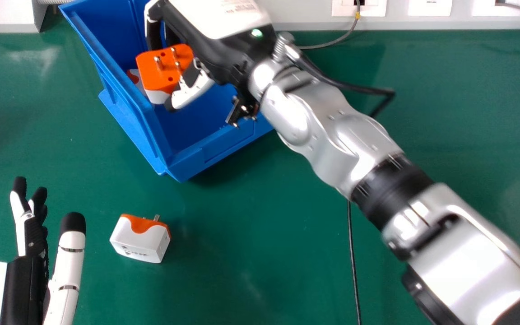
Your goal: Pick all objects and put in blue box
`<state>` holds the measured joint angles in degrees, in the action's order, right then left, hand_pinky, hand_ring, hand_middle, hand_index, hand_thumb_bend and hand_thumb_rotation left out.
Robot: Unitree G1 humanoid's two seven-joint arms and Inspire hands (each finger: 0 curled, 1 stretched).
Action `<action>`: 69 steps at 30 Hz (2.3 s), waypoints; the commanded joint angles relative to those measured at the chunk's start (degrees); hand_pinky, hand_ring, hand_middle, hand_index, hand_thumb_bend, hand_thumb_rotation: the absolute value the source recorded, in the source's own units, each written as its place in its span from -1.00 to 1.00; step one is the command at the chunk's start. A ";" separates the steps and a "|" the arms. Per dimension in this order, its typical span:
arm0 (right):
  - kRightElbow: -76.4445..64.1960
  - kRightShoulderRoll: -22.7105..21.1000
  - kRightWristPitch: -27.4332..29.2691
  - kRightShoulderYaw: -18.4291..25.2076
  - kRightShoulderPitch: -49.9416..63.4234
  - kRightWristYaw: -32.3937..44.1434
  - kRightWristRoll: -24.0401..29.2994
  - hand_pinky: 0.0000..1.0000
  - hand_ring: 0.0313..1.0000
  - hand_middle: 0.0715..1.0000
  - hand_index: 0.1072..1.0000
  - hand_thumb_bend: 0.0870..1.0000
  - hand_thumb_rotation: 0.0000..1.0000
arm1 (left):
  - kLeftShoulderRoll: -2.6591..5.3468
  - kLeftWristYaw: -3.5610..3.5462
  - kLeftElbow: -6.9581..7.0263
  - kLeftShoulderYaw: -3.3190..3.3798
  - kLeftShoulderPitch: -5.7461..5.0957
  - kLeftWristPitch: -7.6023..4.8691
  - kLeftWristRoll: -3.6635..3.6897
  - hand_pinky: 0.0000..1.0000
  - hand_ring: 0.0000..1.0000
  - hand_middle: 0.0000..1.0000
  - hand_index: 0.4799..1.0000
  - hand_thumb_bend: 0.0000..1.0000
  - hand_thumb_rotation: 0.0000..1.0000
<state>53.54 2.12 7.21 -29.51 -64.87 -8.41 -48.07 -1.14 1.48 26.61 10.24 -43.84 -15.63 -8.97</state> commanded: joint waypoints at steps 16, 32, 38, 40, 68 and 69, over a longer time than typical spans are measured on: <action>15.85 3.52 -2.44 -2.91 -12.98 -4.68 1.25 -0.89 -0.85 -0.75 -0.16 -0.09 -0.74 | -0.41 -1.85 2.79 0.60 -2.03 -0.95 1.88 1.00 1.00 1.00 1.00 -0.10 1.00; 18.38 4.02 -5.08 -2.86 -11.58 -3.36 4.03 -0.58 -0.52 -0.40 -0.14 -0.06 -0.90 | 0.04 -1.82 2.91 0.69 -2.61 -1.75 1.74 1.00 1.00 1.00 1.00 -0.13 1.00; 18.31 2.47 -1.41 -3.28 -8.70 -9.61 4.31 -0.49 -0.40 -0.26 -0.12 -0.07 -0.95 | 0.17 -1.40 2.09 0.37 -2.04 -2.06 1.11 1.00 1.00 1.00 1.00 -0.14 1.00; 18.58 2.11 -1.03 -3.74 -8.33 -9.88 4.01 -0.44 -0.35 -0.22 -0.14 -0.07 -0.95 | 0.15 -1.31 1.53 0.34 -1.88 -2.36 1.07 1.00 1.00 1.00 1.00 -0.14 1.00; 8.43 -0.48 -0.34 -1.58 2.31 -13.43 6.50 0.47 0.71 0.77 0.67 -0.30 -0.07 | -0.38 -0.96 0.19 0.64 -0.08 -2.27 0.51 1.00 1.00 1.00 1.00 -0.14 1.00; 6.61 -0.89 -0.03 -1.22 3.61 -13.56 6.77 0.47 0.71 0.77 0.68 -0.31 -0.07 | -0.38 -0.93 0.10 0.70 -0.11 -2.37 0.56 1.00 1.00 1.00 1.00 -0.15 1.00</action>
<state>63.67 2.19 6.11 -31.76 -62.04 -20.14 -42.51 -1.16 0.31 26.01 10.49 -43.76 -16.96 -8.43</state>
